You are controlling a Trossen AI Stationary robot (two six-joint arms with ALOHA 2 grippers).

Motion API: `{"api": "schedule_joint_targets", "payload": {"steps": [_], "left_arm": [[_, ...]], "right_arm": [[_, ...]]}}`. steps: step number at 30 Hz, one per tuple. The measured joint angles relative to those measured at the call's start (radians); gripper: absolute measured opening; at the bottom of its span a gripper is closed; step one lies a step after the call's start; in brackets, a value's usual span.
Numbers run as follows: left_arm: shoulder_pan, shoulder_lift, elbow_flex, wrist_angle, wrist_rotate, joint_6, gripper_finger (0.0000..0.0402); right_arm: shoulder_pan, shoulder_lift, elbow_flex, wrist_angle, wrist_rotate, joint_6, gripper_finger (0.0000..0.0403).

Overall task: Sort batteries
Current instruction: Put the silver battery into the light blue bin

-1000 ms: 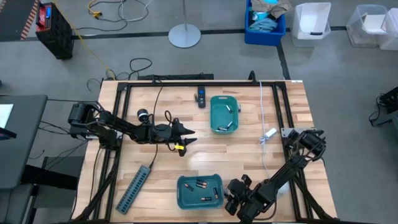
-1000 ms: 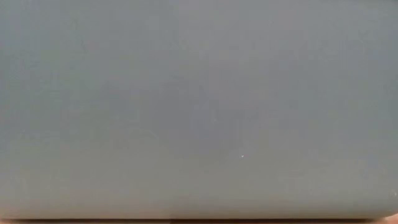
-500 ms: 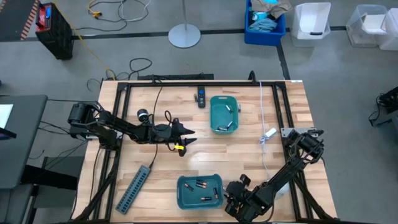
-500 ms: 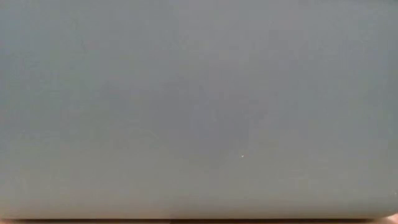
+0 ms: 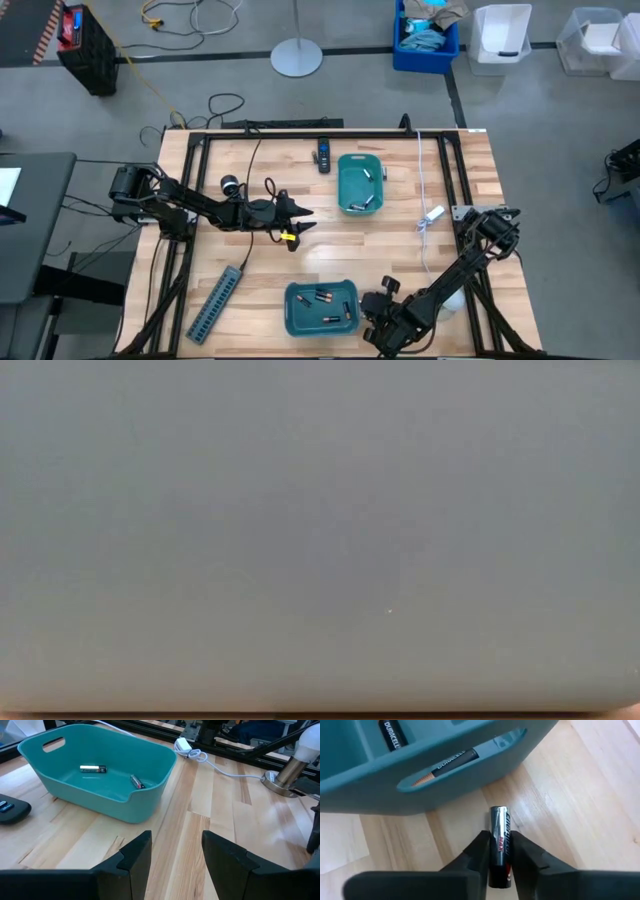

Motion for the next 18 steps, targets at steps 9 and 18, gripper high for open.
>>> {"api": "schedule_joint_targets", "payload": {"steps": [9,18], "left_arm": [[0.000,0.000,0.000,0.000,0.000,0.000,0.0169],[0.000,0.000,0.000,0.000,0.000,0.000,0.0169]], "right_arm": [[0.001,-0.001,-0.001,0.005,0.006,-0.003,0.0025],[0.010,-0.014,-0.003,-0.001,0.045,-0.003,0.0018]]}}
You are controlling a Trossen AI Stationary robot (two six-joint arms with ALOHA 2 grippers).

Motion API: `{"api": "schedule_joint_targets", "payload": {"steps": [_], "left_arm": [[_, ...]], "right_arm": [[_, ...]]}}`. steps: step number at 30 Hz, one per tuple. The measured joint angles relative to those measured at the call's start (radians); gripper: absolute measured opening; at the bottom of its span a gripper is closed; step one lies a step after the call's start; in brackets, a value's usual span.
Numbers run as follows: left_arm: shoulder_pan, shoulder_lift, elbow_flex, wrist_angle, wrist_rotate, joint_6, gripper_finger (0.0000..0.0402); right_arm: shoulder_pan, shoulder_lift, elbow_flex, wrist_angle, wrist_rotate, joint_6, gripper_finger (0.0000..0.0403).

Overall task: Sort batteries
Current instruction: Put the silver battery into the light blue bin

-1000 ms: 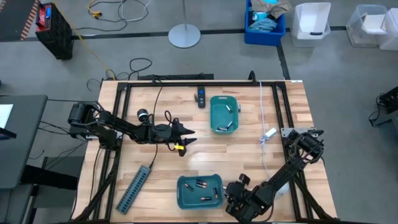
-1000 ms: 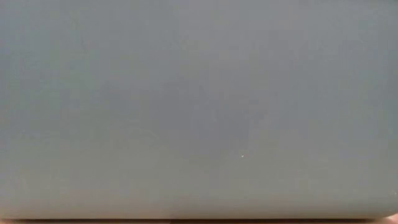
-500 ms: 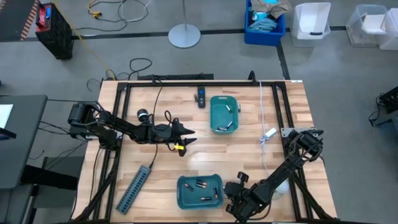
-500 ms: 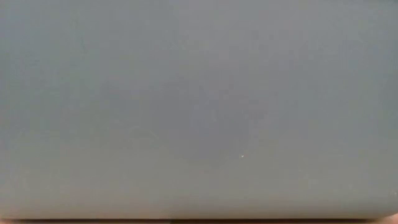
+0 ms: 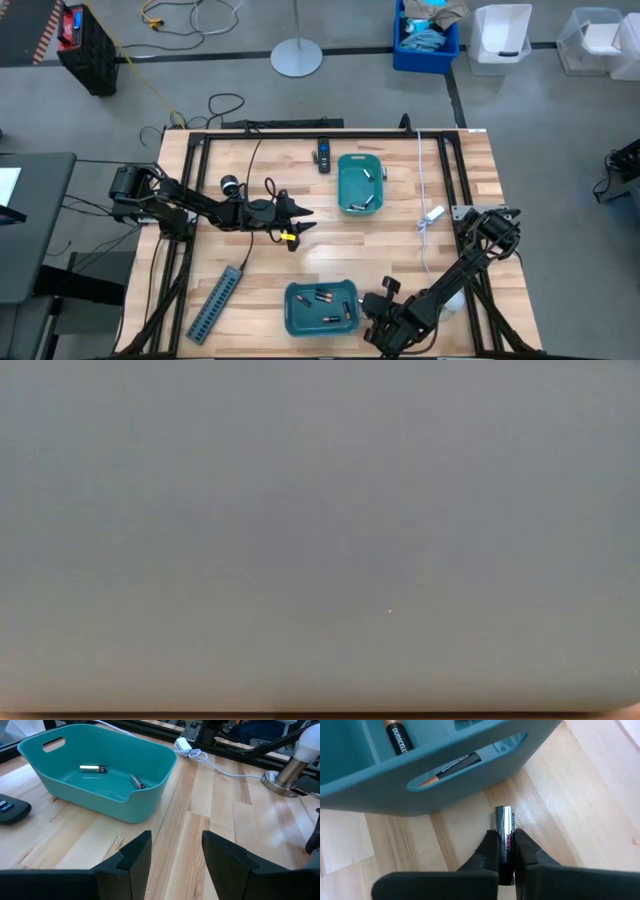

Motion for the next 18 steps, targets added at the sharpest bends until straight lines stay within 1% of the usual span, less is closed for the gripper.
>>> {"api": "schedule_joint_targets", "payload": {"steps": [6,18], "left_arm": [[0.000,0.000,0.000,0.000,0.000,0.000,0.0169],[0.000,0.000,0.000,-0.001,0.000,0.000,0.0169]], "right_arm": [[0.004,-0.005,-0.001,-0.018,0.022,0.011,0.0014],[0.005,-0.059,-0.004,-0.240,0.061,0.105,0.0011]]}}
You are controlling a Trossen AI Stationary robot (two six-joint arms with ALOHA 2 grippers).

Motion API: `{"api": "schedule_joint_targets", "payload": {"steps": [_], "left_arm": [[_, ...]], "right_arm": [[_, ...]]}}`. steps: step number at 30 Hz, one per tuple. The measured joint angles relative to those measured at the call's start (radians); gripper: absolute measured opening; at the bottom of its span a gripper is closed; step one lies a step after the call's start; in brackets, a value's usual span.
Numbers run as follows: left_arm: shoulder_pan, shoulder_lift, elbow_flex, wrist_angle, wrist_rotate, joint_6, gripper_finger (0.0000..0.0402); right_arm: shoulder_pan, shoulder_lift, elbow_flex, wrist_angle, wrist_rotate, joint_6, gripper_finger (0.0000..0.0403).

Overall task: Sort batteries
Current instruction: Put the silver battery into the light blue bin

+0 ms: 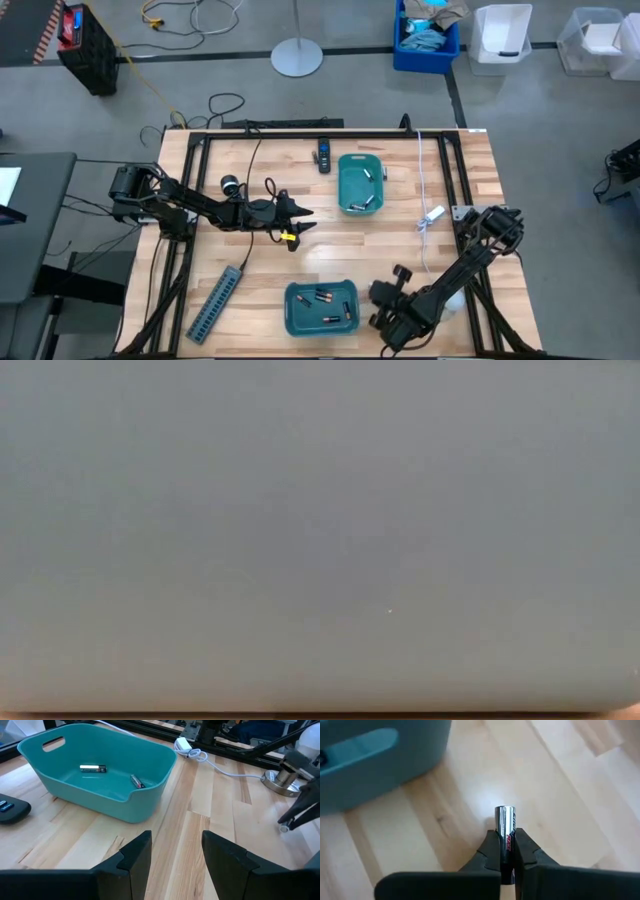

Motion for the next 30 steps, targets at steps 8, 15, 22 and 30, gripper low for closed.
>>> {"api": "schedule_joint_targets", "payload": {"steps": [8,15,22,30], "left_arm": [[0.000,0.000,0.000,0.000,0.000,0.000,0.0169],[0.000,0.000,0.000,0.000,0.002,0.000,0.0169],[0.000,0.000,0.000,0.000,0.003,0.011,0.0169],[0.025,-0.014,0.000,-0.052,0.039,-0.069,0.0169]], "right_arm": [[-0.012,-0.028,0.002,-0.054,0.045,0.005,0.0012],[-0.053,-0.063,0.005,-0.114,0.088,0.003,0.0012],[-0.105,-0.142,0.006,-0.196,0.216,-0.023,0.0012],[-0.245,-0.287,0.007,-0.223,0.391,-0.098,0.0012]]}}
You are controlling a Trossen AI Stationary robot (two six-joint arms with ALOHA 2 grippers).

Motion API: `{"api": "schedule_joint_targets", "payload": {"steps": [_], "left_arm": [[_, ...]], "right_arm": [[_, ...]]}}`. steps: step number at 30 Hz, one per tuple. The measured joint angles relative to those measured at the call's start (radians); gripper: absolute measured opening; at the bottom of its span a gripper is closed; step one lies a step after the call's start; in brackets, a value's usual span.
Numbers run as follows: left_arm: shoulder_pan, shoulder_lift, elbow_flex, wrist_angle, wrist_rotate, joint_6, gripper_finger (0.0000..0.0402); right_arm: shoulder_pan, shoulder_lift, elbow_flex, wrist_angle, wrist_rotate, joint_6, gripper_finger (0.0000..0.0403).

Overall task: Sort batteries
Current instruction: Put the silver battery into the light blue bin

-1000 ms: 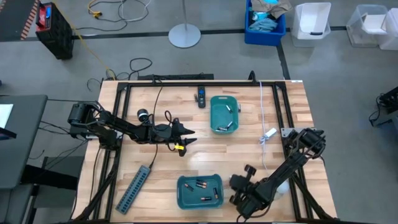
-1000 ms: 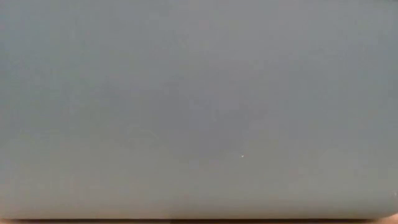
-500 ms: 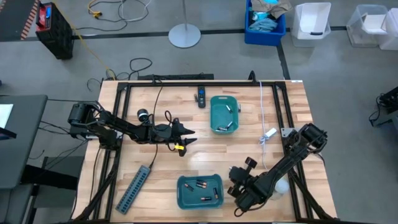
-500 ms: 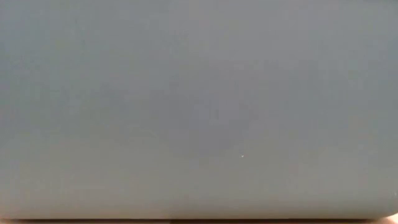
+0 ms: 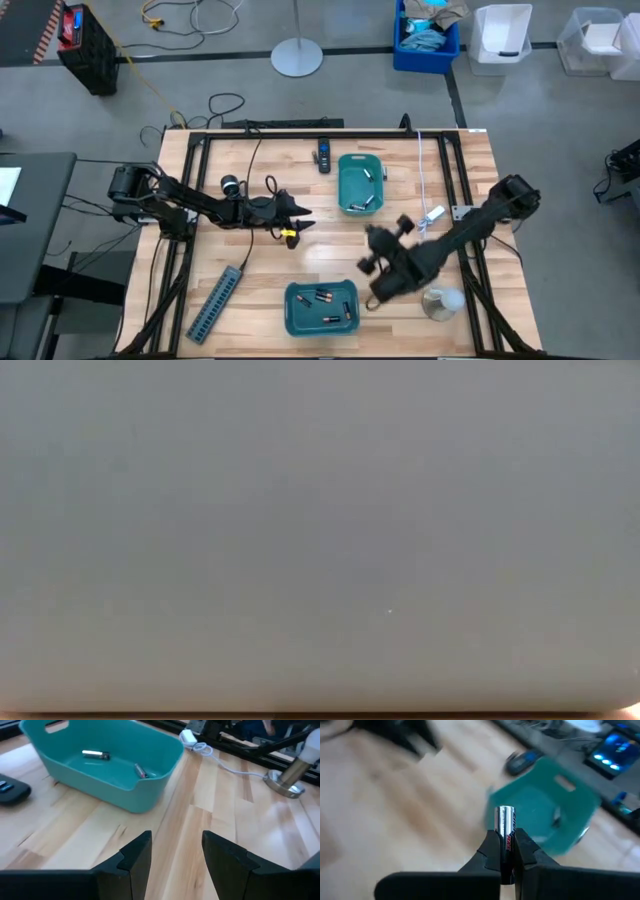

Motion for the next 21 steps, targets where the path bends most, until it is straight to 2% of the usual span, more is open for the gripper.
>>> {"api": "schedule_joint_targets", "payload": {"steps": [8,10,15,21], "left_arm": [[0.014,-0.023,0.000,-0.046,0.007,0.019,0.0169],[0.031,-0.024,0.003,-0.053,0.008,0.016,0.0169],[0.111,-0.023,0.055,-0.194,0.015,-0.002,0.0169],[0.201,-0.024,0.106,-0.268,0.064,0.054,0.0169]], "right_arm": [[-0.256,-0.099,0.000,0.000,0.016,-0.174,0.0012],[-0.323,-0.109,0.000,0.001,-0.033,-0.220,0.0012],[-0.469,-0.114,0.000,0.027,-0.175,-0.334,0.0015],[-0.604,-0.114,-0.032,0.227,-0.380,-0.594,0.0023]]}}
